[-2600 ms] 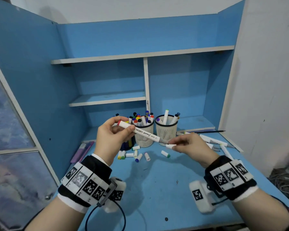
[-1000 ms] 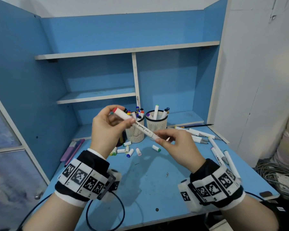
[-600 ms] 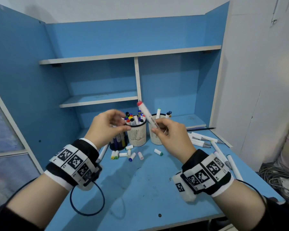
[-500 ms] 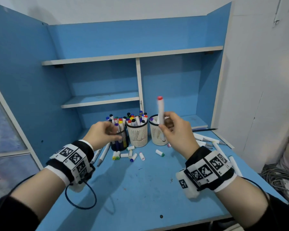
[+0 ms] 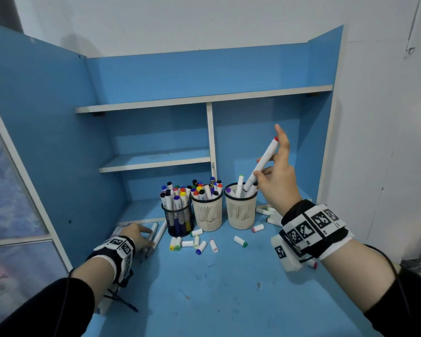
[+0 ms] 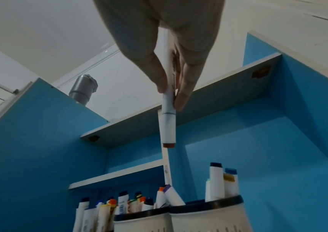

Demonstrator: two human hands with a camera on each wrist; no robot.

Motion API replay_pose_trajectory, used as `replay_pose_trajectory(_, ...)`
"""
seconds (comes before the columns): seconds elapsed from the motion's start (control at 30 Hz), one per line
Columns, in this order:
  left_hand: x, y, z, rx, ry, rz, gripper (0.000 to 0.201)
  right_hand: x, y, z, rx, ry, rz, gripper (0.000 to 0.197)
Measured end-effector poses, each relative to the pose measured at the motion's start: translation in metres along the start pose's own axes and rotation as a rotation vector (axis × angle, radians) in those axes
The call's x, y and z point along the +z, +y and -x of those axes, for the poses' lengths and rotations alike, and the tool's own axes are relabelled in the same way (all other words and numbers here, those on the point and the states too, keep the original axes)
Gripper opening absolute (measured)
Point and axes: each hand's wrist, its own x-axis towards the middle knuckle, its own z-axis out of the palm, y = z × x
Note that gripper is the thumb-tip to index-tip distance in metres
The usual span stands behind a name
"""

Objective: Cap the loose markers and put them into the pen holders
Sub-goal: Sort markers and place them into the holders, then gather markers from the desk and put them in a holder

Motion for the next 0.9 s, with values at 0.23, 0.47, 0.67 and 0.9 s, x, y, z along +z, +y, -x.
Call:
replay_pose_trajectory(0.23, 0.003, -0.010, -0.009, 0.030, -0.001, 0.025, 0.014, 0.001, 0.016, -0.011, -0.012, 0.050, 0.012, 0.074)
replay_pose_trajectory(0.47, 0.002, -0.026, -0.012, 0.010, 0.071, -0.018, 0.021, 0.012, 0.034, -0.011, 0.022, 0.011, 0.022, 0.060)
replay_pose_trajectory(0.67, -0.004, -0.028, -0.013, -0.037, 0.126, 0.086, 0.058, 0.026, 0.056, -0.011, 0.004, -0.089, 0.131, 0.042)
replay_pose_trajectory(0.9, -0.028, -0.011, 0.003, 0.100, 0.356, 0.388, 0.012, 0.036, 0.083, -0.015, -0.021, -0.239, 0.374, 0.024)
